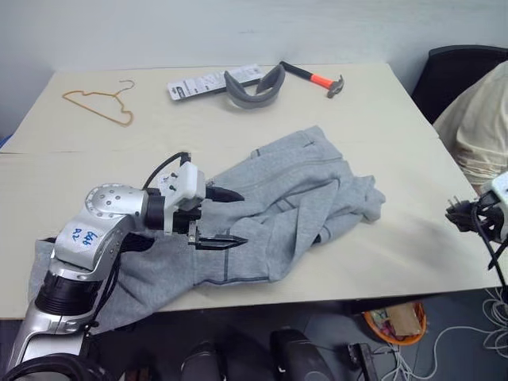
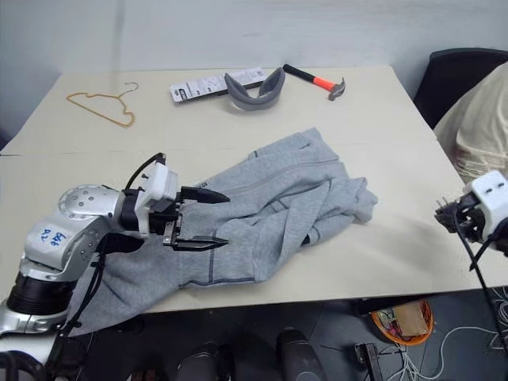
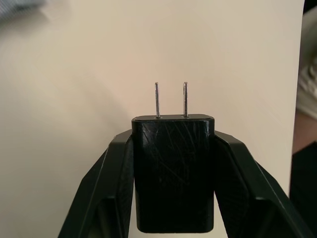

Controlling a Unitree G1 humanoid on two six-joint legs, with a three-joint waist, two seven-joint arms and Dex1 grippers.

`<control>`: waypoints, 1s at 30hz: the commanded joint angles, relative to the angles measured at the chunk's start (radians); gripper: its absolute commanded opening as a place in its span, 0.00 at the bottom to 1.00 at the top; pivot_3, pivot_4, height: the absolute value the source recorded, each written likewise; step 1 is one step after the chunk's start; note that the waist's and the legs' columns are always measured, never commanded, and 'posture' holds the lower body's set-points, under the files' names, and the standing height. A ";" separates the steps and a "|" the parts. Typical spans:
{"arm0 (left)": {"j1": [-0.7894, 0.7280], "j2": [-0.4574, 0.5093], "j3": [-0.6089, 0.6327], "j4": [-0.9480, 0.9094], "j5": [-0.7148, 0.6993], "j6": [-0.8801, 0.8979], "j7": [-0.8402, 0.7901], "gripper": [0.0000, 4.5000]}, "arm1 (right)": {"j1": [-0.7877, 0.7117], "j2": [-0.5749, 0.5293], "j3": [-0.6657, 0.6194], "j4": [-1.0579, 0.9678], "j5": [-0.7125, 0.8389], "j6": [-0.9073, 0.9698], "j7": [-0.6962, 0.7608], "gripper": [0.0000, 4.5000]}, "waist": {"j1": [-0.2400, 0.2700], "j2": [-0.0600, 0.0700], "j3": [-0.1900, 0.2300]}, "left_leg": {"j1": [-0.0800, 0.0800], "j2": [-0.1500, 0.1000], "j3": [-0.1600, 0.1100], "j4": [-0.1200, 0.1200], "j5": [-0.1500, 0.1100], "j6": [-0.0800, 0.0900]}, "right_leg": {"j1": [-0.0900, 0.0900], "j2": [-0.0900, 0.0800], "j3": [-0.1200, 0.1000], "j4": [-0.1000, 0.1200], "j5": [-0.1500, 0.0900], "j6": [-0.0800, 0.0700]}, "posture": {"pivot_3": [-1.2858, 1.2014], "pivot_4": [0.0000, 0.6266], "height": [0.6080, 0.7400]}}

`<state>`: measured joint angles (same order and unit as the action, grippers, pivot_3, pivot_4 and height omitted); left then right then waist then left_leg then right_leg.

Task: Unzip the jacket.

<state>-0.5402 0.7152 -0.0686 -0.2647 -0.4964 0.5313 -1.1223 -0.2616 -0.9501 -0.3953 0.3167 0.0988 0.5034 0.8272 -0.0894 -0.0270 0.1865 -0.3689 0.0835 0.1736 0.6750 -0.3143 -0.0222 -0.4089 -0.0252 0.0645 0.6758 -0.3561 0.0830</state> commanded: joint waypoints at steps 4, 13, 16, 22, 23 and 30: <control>-0.015 0.000 0.004 -0.015 -0.009 -0.012 -0.013 1.00 | -0.005 0.001 -0.035 0.095 0.033 -0.057 -0.062 0.82 | 0.005 0.001 0.000 | -0.001 0.000 0.000 -0.001 0.000 0.000 | 0.000 0.000 0.000 -0.001 0.000 0.000 | 0.52 0.24 1.00; 0.049 0.077 0.065 -0.082 -0.047 0.038 -0.024 1.00 | 0.062 -0.132 -0.014 -0.208 0.067 -0.209 0.114 0.99 | 0.003 0.005 0.002 | -0.001 0.001 0.000 -0.002 0.000 0.000 | -0.001 -0.001 0.000 -0.001 0.000 0.000 | 0.52 0.24 1.00; 0.109 0.152 0.120 -0.117 -0.064 0.069 -0.035 1.00 | 0.157 -0.200 0.026 -0.359 0.030 -0.429 0.237 0.99 | 0.002 0.005 0.002 | 0.001 0.001 -0.002 -0.004 0.001 -0.002 | 0.000 0.001 0.000 -0.002 0.000 0.000 | 0.52 0.24 1.00; 0.329 0.290 0.212 -0.286 -0.073 0.092 -0.047 1.00 | 0.127 -0.229 0.225 -0.342 -0.173 -0.802 0.204 0.99 | 0.006 0.003 0.002 | 0.000 0.003 -0.004 -0.007 0.001 -0.002 | 0.001 -0.002 0.000 -0.007 0.000 0.000 | 0.52 0.24 1.00; 0.362 0.301 0.212 -0.318 -0.065 0.085 -0.044 1.00 | 0.095 -0.212 0.256 -0.321 -0.197 -0.826 0.183 0.99 | 0.007 0.003 0.002 | 0.000 0.001 -0.004 -0.007 0.001 0.000 | 0.001 -0.004 -0.001 -0.007 0.000 0.000 | 0.52 0.24 1.00; 0.420 0.309 0.063 -0.347 0.161 -0.036 0.060 1.00 | -0.163 -0.066 0.478 -0.114 -0.373 -0.986 0.072 0.99 | 0.009 0.003 0.002 | 0.001 0.000 -0.003 -0.004 0.002 0.002 | 0.003 -0.002 -0.001 -0.007 0.001 0.001 | 0.52 0.24 1.00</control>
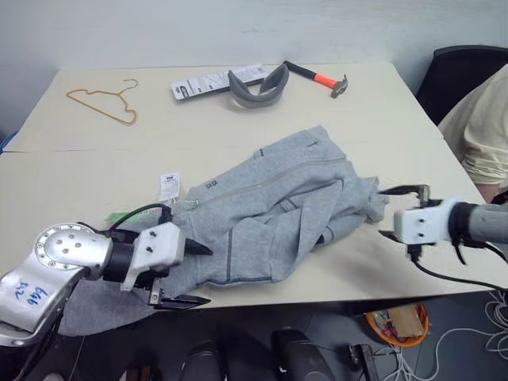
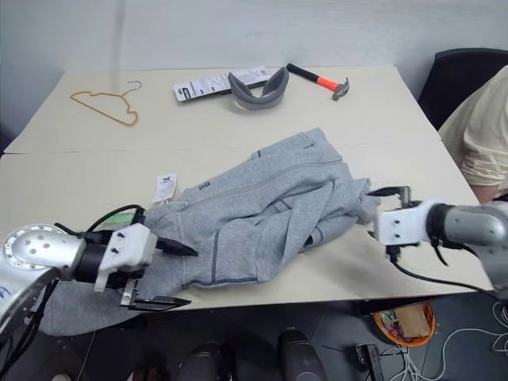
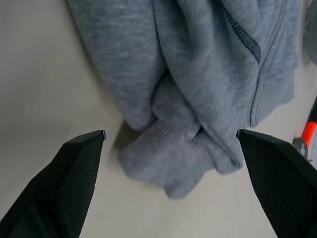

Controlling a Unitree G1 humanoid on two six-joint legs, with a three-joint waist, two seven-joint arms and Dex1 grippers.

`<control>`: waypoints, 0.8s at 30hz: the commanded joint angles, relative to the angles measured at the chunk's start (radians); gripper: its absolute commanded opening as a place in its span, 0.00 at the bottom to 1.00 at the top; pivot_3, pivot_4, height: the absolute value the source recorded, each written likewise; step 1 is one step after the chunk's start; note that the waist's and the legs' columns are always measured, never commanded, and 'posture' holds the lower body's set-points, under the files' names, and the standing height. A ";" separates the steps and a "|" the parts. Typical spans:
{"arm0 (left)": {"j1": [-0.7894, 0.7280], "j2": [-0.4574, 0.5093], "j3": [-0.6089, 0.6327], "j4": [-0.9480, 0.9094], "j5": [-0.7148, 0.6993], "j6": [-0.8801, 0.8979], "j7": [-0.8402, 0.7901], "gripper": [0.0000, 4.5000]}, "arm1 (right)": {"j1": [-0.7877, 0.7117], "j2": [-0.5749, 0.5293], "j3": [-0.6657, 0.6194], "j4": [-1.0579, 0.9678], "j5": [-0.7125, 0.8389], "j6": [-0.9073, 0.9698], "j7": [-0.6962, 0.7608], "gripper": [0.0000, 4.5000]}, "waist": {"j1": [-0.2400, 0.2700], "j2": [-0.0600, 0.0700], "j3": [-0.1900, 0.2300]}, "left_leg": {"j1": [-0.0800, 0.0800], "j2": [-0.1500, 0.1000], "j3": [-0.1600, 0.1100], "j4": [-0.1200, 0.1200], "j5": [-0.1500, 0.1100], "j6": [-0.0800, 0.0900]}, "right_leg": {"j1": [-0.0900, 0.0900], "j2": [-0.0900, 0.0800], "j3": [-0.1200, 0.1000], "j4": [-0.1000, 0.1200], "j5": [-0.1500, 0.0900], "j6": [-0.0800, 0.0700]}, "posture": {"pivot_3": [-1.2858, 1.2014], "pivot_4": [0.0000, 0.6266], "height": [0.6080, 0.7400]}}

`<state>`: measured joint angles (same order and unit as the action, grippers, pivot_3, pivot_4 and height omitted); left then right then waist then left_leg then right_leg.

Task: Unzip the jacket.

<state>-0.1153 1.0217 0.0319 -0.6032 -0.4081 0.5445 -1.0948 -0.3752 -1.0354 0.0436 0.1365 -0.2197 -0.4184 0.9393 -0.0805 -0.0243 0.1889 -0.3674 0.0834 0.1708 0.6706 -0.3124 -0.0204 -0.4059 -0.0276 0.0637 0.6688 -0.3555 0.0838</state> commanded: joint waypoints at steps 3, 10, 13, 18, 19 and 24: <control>-0.001 0.010 -0.090 0.012 0.143 -0.101 0.038 1.00 | -0.100 0.032 0.103 0.157 -0.111 -0.136 -0.058 0.99 | 0.000 0.000 0.000 | -0.001 0.000 0.001 -0.002 0.000 0.000 | -0.002 0.000 0.001 0.000 0.000 -0.001 | 0.52 0.24 1.00; -0.015 -0.025 -0.143 0.057 0.202 -0.142 0.054 0.65 | -0.209 0.108 0.162 0.310 -0.118 -0.190 -0.087 0.86 | -0.014 -0.003 -0.001 | 0.008 0.002 0.005 -0.002 0.000 0.000 | 0.004 0.000 0.003 0.002 0.000 -0.001 | 0.52 0.24 1.00; -0.001 -0.021 -0.139 0.063 0.206 -0.155 0.049 0.44 | -0.220 0.098 0.164 0.335 -0.100 -0.210 -0.070 0.63 | -0.015 -0.002 -0.001 | 0.015 0.002 0.004 -0.005 0.000 0.000 | 0.012 -0.001 0.010 0.000 -0.001 -0.003 | 0.52 0.24 1.00; 0.018 -0.013 -0.129 0.074 0.202 -0.169 0.035 0.08 | -0.174 0.065 0.153 0.313 -0.058 -0.224 -0.035 0.24 | -0.013 -0.002 -0.001 | 0.015 0.003 0.004 -0.006 0.000 0.000 | 0.012 0.000 0.011 -0.001 -0.001 -0.003 | 0.52 0.24 1.00; 0.026 -0.007 -0.128 0.074 0.200 -0.178 0.024 0.01 | -0.158 0.059 0.151 0.305 -0.056 -0.225 -0.036 0.17 | -0.012 -0.002 -0.001 | 0.015 0.003 0.004 -0.006 0.000 0.000 | 0.012 0.000 0.010 -0.001 -0.001 -0.003 | 0.52 0.24 1.00; 0.057 0.027 -0.120 0.103 0.217 -0.224 -0.014 0.00 | -0.018 -0.016 0.104 0.177 0.012 -0.186 0.000 0.00 | -0.001 -0.002 -0.001 | 0.015 0.003 0.004 -0.006 0.000 0.000 | 0.012 -0.001 0.010 -0.002 -0.001 -0.003 | 0.52 0.24 1.00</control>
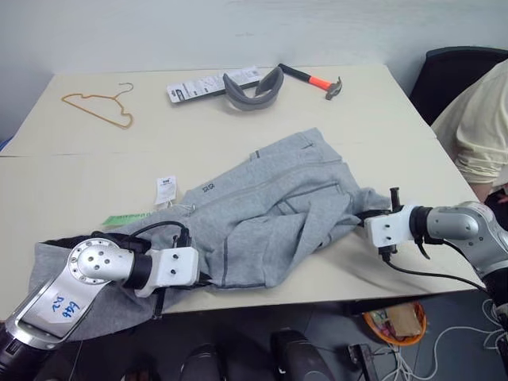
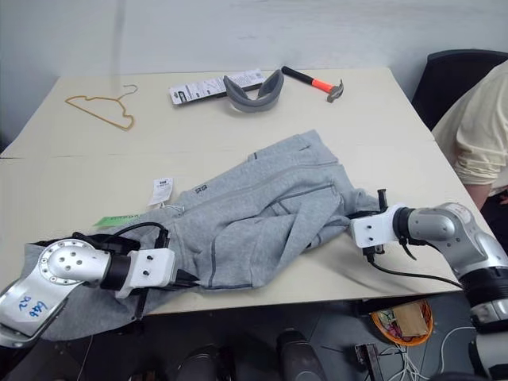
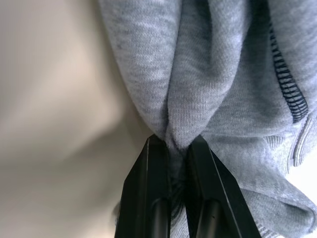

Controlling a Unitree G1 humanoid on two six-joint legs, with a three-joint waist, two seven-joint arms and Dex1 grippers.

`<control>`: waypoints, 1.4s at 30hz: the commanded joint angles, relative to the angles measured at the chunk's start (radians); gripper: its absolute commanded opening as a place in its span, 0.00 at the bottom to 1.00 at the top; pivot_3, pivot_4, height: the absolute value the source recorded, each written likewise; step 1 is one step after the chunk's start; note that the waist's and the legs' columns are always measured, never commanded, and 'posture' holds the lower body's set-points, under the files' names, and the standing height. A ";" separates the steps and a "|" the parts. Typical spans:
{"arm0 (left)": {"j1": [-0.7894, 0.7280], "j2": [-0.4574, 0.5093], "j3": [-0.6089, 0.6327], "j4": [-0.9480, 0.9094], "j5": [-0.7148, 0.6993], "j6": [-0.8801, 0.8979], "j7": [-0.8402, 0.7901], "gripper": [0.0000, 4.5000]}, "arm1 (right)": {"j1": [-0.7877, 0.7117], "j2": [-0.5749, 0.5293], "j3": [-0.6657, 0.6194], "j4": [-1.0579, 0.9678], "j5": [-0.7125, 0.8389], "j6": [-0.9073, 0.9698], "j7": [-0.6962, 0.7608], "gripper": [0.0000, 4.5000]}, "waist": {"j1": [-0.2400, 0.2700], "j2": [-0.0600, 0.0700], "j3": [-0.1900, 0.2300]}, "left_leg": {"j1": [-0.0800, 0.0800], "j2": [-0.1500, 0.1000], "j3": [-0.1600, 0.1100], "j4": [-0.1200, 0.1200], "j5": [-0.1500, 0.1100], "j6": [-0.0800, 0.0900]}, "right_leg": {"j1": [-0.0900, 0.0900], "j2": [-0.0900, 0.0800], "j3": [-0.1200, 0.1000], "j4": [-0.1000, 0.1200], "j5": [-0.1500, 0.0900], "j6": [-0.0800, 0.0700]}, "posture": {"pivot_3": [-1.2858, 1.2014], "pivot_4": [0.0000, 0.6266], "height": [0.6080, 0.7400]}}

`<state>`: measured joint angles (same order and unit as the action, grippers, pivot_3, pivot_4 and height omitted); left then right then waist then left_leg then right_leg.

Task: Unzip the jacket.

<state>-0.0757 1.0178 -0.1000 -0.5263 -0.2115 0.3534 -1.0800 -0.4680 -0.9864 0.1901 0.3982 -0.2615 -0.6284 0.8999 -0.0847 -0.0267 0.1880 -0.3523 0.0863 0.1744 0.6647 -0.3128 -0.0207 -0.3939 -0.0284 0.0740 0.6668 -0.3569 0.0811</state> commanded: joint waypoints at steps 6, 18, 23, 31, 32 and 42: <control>-0.004 0.114 0.012 0.264 0.124 -0.288 -0.096 0.00 | 0.527 -0.230 -0.214 -0.481 0.295 0.239 0.177 0.00 | 0.012 0.000 -0.001 | 0.001 0.001 -0.002 -0.002 0.000 0.000 | 0.002 0.000 -0.001 -0.003 -0.001 -0.001 | 0.52 0.24 1.00; -0.301 0.068 -0.092 0.749 0.160 -0.674 -0.244 0.00 | 0.978 -0.109 -0.362 -0.953 0.259 0.542 0.082 0.00 | 0.025 -0.005 -0.004 | 0.000 0.000 -0.002 -0.002 -0.001 -0.001 | 0.002 0.002 -0.011 -0.003 0.000 -0.001 | 0.52 0.24 1.00; -0.103 0.121 -0.032 0.495 -0.059 -0.454 -0.352 0.00 | 0.955 -0.054 -0.408 -0.956 0.195 0.552 0.022 0.00 | 0.016 -0.005 -0.004 | 0.000 0.002 0.000 -0.002 -0.002 -0.001 | 0.001 0.002 -0.011 -0.003 0.000 -0.001 | 0.52 0.24 1.00; 0.019 0.105 0.040 0.387 -0.013 -0.379 -0.226 0.00 | 0.923 -0.055 -0.462 -0.958 0.239 0.545 0.066 0.00 | 0.016 -0.005 -0.004 | 0.000 -0.001 -0.001 0.000 -0.003 0.000 | 0.002 0.001 -0.011 -0.003 0.001 0.000 | 0.52 0.24 1.00; 0.005 0.092 0.041 0.405 0.003 -0.384 -0.204 0.05 | 0.906 -0.057 -0.467 -0.952 0.253 0.562 0.073 0.08 | 0.020 -0.005 -0.004 | 0.000 -0.003 -0.002 0.000 -0.003 0.000 | 0.003 0.001 -0.012 -0.003 0.001 0.000 | 0.52 0.24 1.00; 0.056 0.092 0.187 0.314 -0.227 -0.141 -0.261 0.68 | 0.923 -0.103 -0.695 -1.051 0.554 0.763 0.320 0.83 | 0.030 -0.005 -0.004 | -0.003 0.000 -0.003 -0.001 -0.004 0.001 | 0.001 0.001 -0.011 -0.005 0.001 0.000 | 0.52 0.24 1.00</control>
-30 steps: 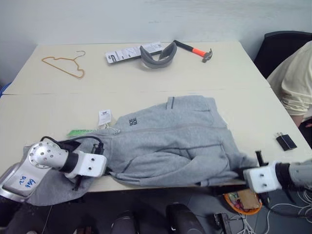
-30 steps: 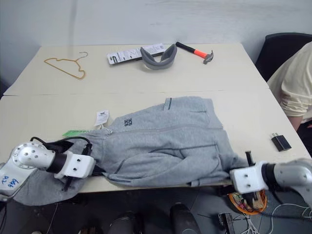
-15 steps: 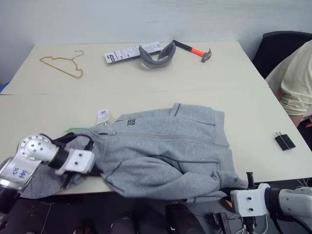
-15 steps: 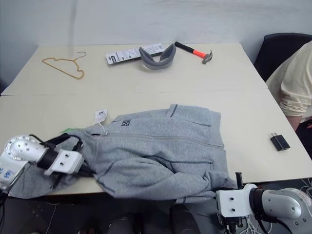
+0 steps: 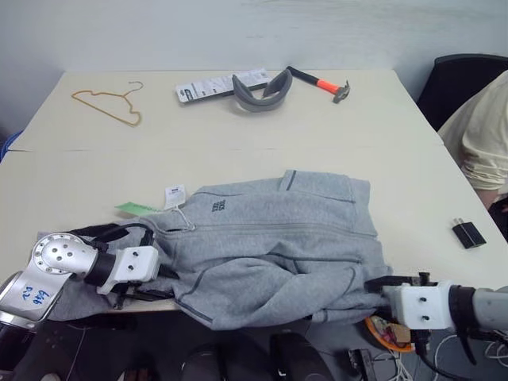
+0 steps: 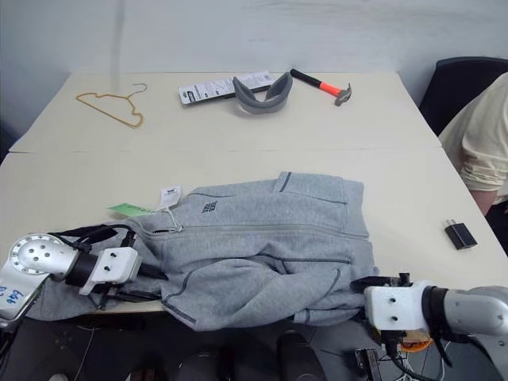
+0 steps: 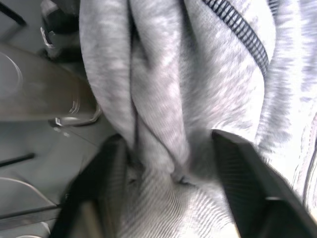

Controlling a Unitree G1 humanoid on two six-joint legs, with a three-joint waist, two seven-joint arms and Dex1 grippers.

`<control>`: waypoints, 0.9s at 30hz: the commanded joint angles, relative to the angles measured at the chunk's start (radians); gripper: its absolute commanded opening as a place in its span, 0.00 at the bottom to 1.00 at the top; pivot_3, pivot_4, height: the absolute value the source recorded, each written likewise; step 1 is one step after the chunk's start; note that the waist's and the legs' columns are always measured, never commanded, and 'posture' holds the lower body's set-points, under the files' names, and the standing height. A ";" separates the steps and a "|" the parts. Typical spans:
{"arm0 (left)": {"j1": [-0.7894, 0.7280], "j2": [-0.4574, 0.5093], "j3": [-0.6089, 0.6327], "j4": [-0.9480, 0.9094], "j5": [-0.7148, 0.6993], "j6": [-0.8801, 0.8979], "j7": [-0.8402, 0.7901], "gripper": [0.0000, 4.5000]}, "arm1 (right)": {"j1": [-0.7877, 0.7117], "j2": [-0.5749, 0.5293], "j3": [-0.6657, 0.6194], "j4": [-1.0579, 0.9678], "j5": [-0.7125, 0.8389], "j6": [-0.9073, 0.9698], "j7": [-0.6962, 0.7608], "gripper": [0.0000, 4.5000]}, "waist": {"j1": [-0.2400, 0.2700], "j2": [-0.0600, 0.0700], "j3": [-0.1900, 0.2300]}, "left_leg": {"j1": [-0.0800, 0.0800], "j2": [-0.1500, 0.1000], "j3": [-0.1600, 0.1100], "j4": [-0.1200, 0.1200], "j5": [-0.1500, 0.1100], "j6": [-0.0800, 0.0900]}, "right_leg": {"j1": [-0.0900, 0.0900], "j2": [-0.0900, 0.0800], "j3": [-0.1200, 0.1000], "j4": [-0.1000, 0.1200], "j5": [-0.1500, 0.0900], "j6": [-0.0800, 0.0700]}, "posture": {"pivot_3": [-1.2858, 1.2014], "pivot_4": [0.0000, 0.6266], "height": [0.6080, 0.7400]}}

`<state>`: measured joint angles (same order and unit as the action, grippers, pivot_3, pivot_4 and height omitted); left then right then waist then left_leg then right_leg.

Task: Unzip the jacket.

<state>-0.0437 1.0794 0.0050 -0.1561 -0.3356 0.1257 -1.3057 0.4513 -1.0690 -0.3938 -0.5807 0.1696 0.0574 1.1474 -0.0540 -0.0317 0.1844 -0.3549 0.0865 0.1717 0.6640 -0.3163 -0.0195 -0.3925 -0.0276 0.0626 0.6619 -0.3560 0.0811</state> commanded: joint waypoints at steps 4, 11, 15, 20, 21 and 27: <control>0.003 0.053 0.203 -0.079 -0.284 0.304 -0.049 0.97 | -0.062 -0.058 -0.206 -0.097 0.278 0.209 0.141 1.00 | -0.002 -0.001 0.000 | 0.000 0.001 -0.002 0.001 0.000 0.000 | 0.001 0.000 0.000 0.000 0.000 0.000 | 0.52 0.24 1.00; -0.228 0.057 0.276 0.011 -0.412 0.592 0.068 1.00 | -0.361 -0.125 -0.161 -0.037 0.458 0.351 0.081 1.00 | -0.001 -0.001 0.001 | 0.000 -0.001 -0.003 0.001 0.000 0.000 | 0.001 -0.001 -0.002 -0.001 0.000 0.000 | 0.52 0.24 1.00; -0.443 -0.029 0.240 0.110 -0.449 0.899 0.311 1.00 | -0.524 -0.111 -0.064 -0.022 0.424 0.315 0.026 1.00 | 0.002 -0.001 0.002 | -0.001 -0.003 -0.004 0.001 0.000 0.000 | 0.000 0.000 -0.002 -0.001 0.000 0.000 | 0.52 0.24 1.00; -0.555 -0.062 0.267 0.161 -0.500 1.318 0.489 1.00 | -0.689 -0.121 0.029 -0.011 0.386 0.264 0.004 1.00 | -0.009 -0.001 0.002 | -0.006 -0.002 -0.003 0.002 0.000 0.000 | -0.004 0.000 -0.002 0.000 0.000 0.001 | 0.52 0.24 1.00; -0.544 -0.054 0.281 0.160 -0.496 1.353 0.507 1.00 | -0.709 -0.122 0.041 -0.011 0.389 0.269 0.003 1.00 | -0.013 -0.001 0.002 | -0.006 -0.002 -0.003 0.002 -0.001 0.000 | -0.005 0.000 0.000 0.000 0.000 0.001 | 0.52 0.24 1.00; -0.491 0.001 0.461 0.282 -0.466 1.489 0.581 1.00 | -0.755 -0.105 0.099 -0.008 0.355 0.250 -0.005 1.00 | -0.026 -0.001 0.002 | -0.008 0.001 -0.004 0.003 -0.001 -0.003 | -0.010 0.001 -0.002 0.003 -0.001 -0.001 | 0.52 0.24 1.00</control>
<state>-0.5320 1.0543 0.3980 0.1007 -0.8142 1.6006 -0.7447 -0.2861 -1.1760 -0.2926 -0.5815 0.5379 0.3263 1.1542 -0.0803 -0.0331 0.1867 -0.3646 0.0872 0.1672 0.6682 -0.3167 -0.0223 -0.4045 -0.0269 0.0608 0.6672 -0.3567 0.0803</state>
